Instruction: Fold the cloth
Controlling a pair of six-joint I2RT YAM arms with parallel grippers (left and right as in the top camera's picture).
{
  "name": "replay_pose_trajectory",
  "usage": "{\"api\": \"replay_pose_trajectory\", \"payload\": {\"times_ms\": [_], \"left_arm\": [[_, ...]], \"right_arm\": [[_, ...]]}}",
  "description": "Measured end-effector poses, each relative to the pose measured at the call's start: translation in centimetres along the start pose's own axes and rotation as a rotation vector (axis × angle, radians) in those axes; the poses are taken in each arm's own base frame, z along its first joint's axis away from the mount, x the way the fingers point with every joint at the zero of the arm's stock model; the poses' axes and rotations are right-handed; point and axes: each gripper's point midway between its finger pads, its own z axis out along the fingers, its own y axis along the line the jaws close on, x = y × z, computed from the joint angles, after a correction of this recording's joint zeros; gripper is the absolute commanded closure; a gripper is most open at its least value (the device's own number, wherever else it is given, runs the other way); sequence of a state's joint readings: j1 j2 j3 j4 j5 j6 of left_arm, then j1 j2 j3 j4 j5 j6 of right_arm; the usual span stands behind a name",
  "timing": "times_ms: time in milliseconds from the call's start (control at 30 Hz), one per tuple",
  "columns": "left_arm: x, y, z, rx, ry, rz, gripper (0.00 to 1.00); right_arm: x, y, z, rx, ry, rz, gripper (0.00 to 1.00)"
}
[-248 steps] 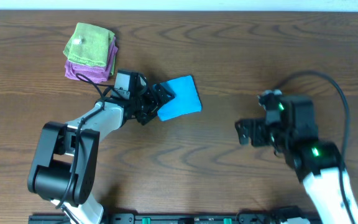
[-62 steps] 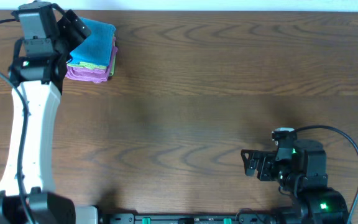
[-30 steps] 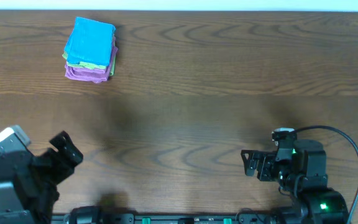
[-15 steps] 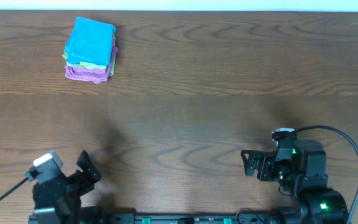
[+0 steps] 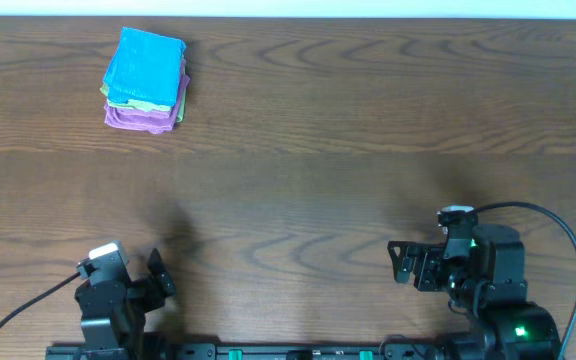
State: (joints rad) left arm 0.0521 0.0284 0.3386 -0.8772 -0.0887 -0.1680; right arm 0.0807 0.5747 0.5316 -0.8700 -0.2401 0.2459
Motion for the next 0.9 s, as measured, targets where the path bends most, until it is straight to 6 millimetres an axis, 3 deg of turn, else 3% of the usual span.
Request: {"api": "replay_pose_trajectory", "payload": {"times_ms": [467,900], "left_arm": [[0.8,0.0,0.4,0.007,0.015,0.195,0.05],[1.3,0.0,0.4,0.008,0.038,0.224,0.05]], "right_arm": [[0.0,0.0,0.0,0.000,0.000,0.000,0.01],[0.0,0.0,0.0,0.000,0.000,0.000,0.01]]}}
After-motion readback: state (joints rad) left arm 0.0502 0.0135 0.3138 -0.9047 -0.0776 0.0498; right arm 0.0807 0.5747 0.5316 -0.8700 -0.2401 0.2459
